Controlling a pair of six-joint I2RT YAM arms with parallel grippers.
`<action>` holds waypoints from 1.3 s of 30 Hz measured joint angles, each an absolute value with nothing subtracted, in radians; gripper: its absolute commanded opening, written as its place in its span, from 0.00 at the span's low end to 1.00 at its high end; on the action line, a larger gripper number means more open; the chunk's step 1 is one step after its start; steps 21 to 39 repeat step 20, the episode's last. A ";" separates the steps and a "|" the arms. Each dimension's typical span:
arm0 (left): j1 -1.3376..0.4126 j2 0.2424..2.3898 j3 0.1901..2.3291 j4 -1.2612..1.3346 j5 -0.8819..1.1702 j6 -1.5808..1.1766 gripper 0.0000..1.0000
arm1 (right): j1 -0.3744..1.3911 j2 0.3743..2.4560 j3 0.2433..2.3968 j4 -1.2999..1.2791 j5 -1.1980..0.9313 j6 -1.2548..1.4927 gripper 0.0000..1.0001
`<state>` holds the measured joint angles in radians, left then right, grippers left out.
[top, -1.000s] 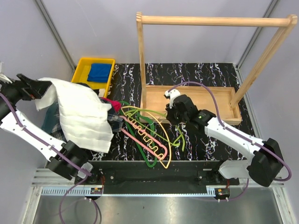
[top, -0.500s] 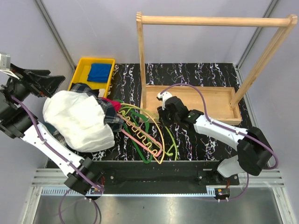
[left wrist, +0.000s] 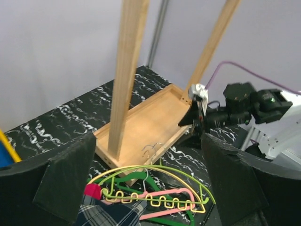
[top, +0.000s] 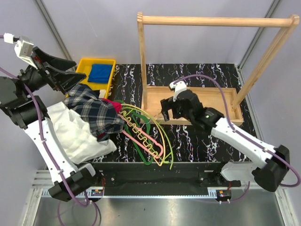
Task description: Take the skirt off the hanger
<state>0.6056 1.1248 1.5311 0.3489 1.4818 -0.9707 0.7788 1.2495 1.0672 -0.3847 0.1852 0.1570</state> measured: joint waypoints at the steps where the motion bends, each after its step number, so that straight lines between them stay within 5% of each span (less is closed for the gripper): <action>1: 0.583 1.119 1.536 0.300 1.477 -0.930 0.99 | 0.779 1.227 1.105 -0.418 0.208 0.159 1.00; 5: 0.509 1.106 1.540 0.038 1.398 -0.704 0.99 | 0.779 1.145 1.234 -0.527 0.319 0.184 1.00; 14: 0.126 1.165 1.580 -0.529 0.859 -0.184 0.99 | 0.779 1.128 1.637 -0.869 0.641 0.282 1.00; 39: 0.093 1.191 1.633 -0.606 0.740 -0.113 0.99 | 0.779 1.147 1.755 -0.986 0.724 0.294 1.00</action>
